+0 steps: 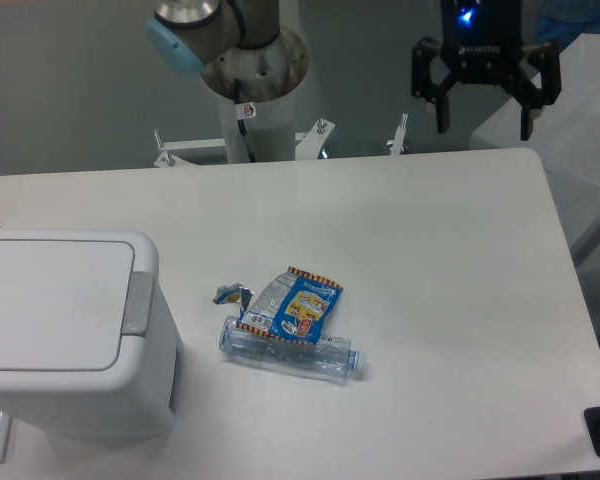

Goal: Open the trash can

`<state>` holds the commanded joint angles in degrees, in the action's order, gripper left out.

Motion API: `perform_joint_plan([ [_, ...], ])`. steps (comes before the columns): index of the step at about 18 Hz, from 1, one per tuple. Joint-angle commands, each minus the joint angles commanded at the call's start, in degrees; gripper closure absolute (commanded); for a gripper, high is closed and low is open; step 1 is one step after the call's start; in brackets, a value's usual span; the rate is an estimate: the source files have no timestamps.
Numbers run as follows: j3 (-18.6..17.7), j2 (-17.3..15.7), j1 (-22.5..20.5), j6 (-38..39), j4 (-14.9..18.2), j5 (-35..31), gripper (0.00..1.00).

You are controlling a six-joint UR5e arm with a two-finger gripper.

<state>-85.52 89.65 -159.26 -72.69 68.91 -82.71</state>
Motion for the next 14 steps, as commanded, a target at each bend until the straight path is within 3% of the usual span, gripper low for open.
perform_joint_plan([
  [9, 0.00, -0.18, -0.09, 0.26, 0.00, 2.72, 0.00],
  [14, 0.26, -0.09, 0.52, 7.88, 0.00, 4.21, 0.00],
])
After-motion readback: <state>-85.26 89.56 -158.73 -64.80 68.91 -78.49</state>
